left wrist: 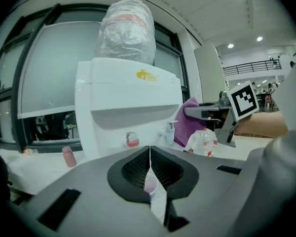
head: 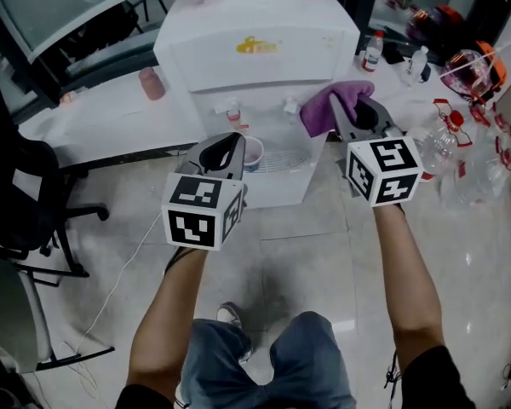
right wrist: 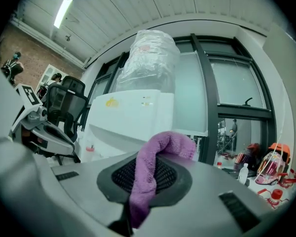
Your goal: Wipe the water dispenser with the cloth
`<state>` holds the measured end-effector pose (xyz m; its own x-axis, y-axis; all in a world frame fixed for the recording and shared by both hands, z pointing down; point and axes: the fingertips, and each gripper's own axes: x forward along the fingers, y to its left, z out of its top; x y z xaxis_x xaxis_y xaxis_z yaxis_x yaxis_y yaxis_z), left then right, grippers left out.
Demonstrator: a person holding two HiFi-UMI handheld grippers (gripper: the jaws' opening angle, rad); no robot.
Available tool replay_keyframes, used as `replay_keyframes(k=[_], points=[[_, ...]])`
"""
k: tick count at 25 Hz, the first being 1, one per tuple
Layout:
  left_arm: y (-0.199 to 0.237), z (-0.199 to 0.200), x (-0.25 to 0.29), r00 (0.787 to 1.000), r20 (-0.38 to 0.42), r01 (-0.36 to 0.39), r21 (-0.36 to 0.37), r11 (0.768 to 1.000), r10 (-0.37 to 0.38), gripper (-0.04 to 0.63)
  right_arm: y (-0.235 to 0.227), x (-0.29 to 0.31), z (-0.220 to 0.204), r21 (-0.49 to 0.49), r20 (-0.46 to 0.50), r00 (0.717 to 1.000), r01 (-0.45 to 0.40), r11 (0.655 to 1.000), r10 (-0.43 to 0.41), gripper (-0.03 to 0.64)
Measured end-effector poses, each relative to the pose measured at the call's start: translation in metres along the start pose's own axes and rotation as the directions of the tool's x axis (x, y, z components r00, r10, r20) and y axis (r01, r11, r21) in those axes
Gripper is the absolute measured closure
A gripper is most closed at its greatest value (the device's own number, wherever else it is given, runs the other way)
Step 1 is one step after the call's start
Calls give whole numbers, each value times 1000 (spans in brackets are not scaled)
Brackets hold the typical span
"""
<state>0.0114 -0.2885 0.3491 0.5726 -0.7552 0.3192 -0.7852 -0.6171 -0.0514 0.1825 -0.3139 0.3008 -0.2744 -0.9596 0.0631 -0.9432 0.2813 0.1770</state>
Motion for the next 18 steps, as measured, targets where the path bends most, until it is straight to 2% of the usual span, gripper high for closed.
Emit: replay_keyframes(k=[11, 18], points=[[23, -50, 7, 995, 67, -72, 24, 997, 70, 568, 27, 4, -75, -49, 37, 999, -21, 999, 23, 574], [22, -73, 15, 993, 75, -93, 23, 995, 91, 568, 37, 11, -130, -51, -26, 999, -46, 998, 45, 574]])
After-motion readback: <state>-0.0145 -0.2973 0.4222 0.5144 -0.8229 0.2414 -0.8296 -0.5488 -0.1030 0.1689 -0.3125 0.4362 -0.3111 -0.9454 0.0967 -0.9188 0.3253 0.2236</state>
